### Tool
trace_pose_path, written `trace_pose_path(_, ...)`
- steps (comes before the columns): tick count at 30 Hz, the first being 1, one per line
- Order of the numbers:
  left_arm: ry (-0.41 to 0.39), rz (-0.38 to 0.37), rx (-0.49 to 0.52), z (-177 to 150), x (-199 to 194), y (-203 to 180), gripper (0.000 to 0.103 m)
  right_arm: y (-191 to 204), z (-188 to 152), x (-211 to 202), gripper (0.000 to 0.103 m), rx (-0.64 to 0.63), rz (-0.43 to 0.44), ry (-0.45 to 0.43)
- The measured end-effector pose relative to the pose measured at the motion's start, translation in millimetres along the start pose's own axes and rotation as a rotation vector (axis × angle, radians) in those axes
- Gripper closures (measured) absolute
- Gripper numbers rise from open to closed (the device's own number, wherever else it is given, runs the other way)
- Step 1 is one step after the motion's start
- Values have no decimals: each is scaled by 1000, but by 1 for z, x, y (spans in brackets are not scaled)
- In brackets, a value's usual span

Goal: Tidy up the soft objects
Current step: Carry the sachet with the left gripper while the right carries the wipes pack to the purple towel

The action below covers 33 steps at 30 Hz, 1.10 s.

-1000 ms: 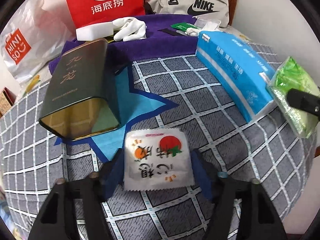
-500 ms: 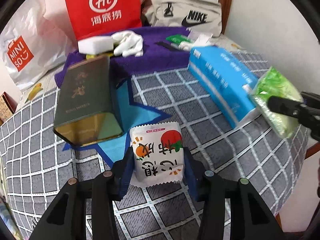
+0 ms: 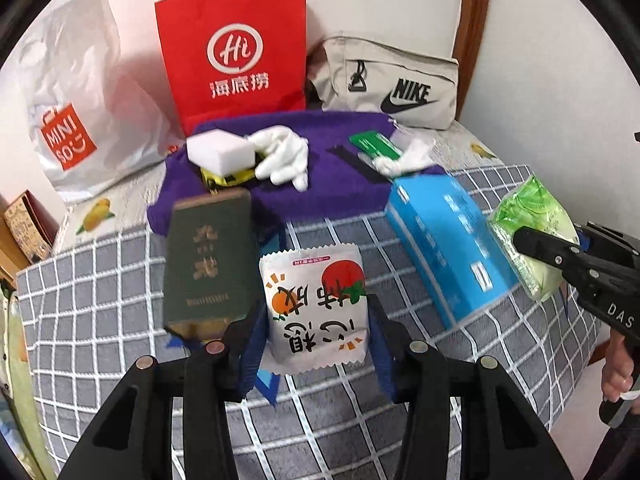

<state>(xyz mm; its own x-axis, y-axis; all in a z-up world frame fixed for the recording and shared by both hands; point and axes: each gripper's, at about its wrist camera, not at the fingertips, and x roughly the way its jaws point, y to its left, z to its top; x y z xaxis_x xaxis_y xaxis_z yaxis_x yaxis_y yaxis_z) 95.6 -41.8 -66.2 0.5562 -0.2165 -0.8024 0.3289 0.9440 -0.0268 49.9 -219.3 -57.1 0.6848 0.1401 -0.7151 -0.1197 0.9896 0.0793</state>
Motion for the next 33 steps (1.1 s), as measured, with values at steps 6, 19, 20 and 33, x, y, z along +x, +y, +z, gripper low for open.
trace_pose_path(6, -27, 14, -3, 24, 2, 6, 58, 2, 18, 9, 75, -17, 4, -9)
trace_pose_path(19, -30, 46, -9, 79, 38, 24, 58, -5, 73, 47, 75, -30, 28, -24)
trace_pose_path(20, -26, 43, -11, 83, 43, 26, 58, -6, 76, 51, 75, -30, 26, -24)
trace_pose_path(33, 5, 70, 4, 125, 92, 41, 58, -27, 112, 109, 75, -13, 8, 13)
